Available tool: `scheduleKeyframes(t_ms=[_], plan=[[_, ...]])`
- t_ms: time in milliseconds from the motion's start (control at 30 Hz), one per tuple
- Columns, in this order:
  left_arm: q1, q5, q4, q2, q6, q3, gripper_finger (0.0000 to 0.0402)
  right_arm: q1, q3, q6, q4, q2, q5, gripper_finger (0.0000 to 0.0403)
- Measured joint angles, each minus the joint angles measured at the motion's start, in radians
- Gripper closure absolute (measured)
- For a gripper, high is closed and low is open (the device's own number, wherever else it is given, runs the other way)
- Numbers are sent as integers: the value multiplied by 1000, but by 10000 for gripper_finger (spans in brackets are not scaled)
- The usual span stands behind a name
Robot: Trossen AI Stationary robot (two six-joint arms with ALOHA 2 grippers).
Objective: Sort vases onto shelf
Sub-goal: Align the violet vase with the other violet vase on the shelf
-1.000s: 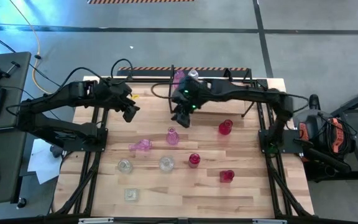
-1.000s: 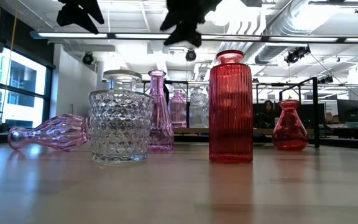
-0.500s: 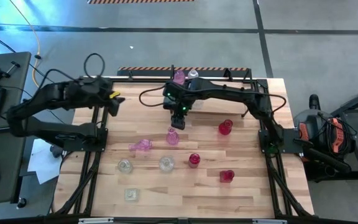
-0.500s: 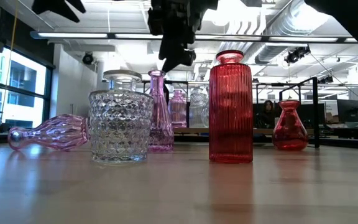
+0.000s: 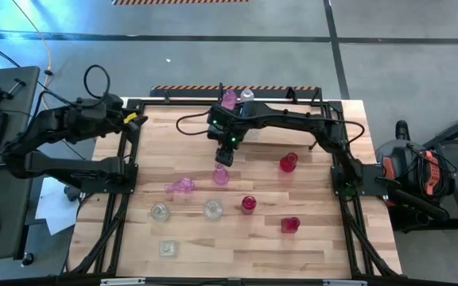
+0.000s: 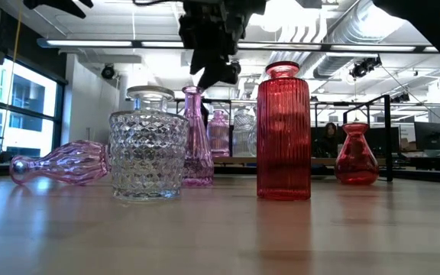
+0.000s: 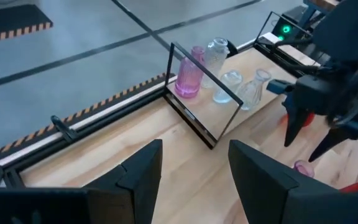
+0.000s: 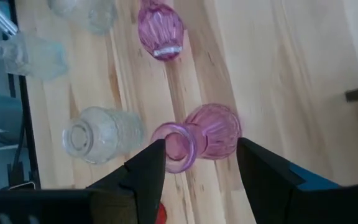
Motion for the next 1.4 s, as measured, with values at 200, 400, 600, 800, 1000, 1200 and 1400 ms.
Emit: scheduleKeyframes(t_ms=[200, 400, 600, 800, 1000, 1200, 1400], plan=[[0, 2, 0, -14, 25, 0, 225, 23, -1, 40, 18, 23, 0, 222], [0, 9, -2, -24, 42, 0, 225, 39, -2, 66, 6, 25, 34, 222], [0, 31, -3, -30, 51, 0, 225, 39, -1, 88, -7, 25, 93, 222], [0, 54, -4, -38, 60, 0, 225, 39, -1, 102, -13, 25, 96, 252], [0, 69, -5, -43, 62, 0, 225, 41, -1, 114, -16, 25, 89, 289], [0, 70, -5, -51, 62, 0, 225, 55, -1, 121, -16, 25, 84, 297], [0, 70, -4, -53, 68, 0, 225, 62, 0, 121, -17, 36, 87, 297]])
